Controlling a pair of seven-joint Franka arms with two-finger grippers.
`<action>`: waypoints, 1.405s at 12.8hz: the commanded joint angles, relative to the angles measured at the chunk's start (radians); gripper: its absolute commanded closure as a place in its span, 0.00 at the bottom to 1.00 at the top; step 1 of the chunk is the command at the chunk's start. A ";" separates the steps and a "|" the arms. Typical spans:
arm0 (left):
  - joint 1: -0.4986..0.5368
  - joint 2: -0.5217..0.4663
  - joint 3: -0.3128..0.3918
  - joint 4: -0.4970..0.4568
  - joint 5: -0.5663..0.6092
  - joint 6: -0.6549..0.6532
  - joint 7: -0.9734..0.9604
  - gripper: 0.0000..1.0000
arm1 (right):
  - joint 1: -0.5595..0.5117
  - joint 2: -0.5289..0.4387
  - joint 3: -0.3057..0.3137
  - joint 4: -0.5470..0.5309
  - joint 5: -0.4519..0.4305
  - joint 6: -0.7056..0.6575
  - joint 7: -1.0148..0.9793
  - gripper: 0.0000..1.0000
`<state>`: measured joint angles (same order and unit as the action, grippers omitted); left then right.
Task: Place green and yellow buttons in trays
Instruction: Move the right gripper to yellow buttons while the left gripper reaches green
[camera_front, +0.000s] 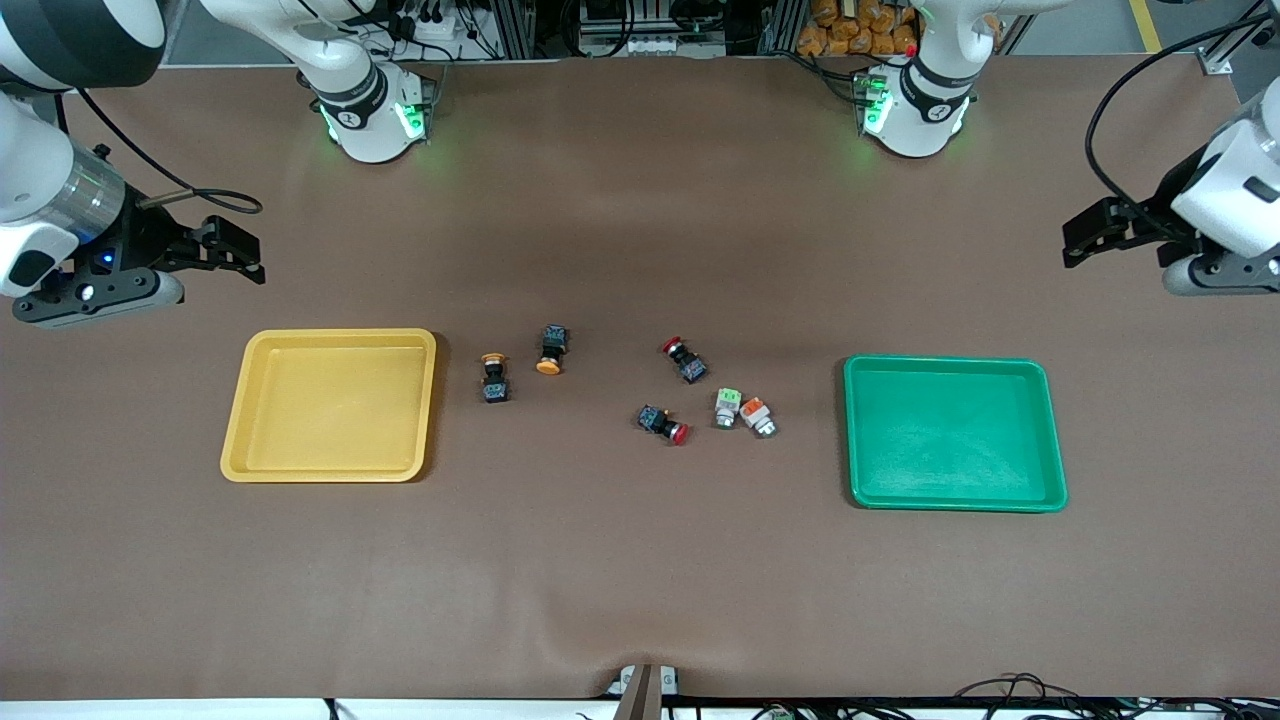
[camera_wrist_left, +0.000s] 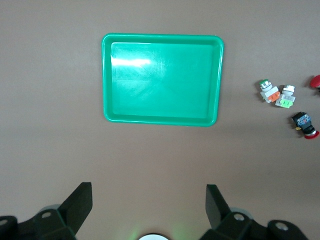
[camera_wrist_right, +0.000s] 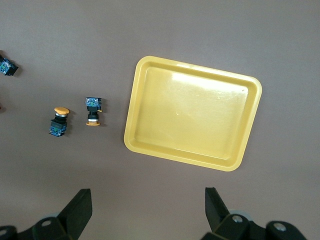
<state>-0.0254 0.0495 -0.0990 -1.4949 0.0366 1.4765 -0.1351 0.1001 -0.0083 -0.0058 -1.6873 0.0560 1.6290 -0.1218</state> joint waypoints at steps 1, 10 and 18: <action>-0.008 0.016 -0.001 0.022 -0.020 0.004 -0.104 0.00 | -0.003 -0.009 0.012 -0.005 0.004 -0.006 0.033 0.00; -0.033 0.150 -0.008 0.198 -0.029 0.016 -0.354 0.00 | 0.214 0.024 0.012 -0.025 0.088 0.006 0.451 0.00; -0.030 0.269 0.005 0.214 -0.136 0.171 -0.442 0.00 | 0.280 0.096 0.012 -0.063 0.088 0.103 0.504 0.00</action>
<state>-0.0389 0.2421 -0.0881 -1.3061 -0.0854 1.6127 -0.5558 0.3722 0.0656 0.0127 -1.7271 0.1336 1.6880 0.3823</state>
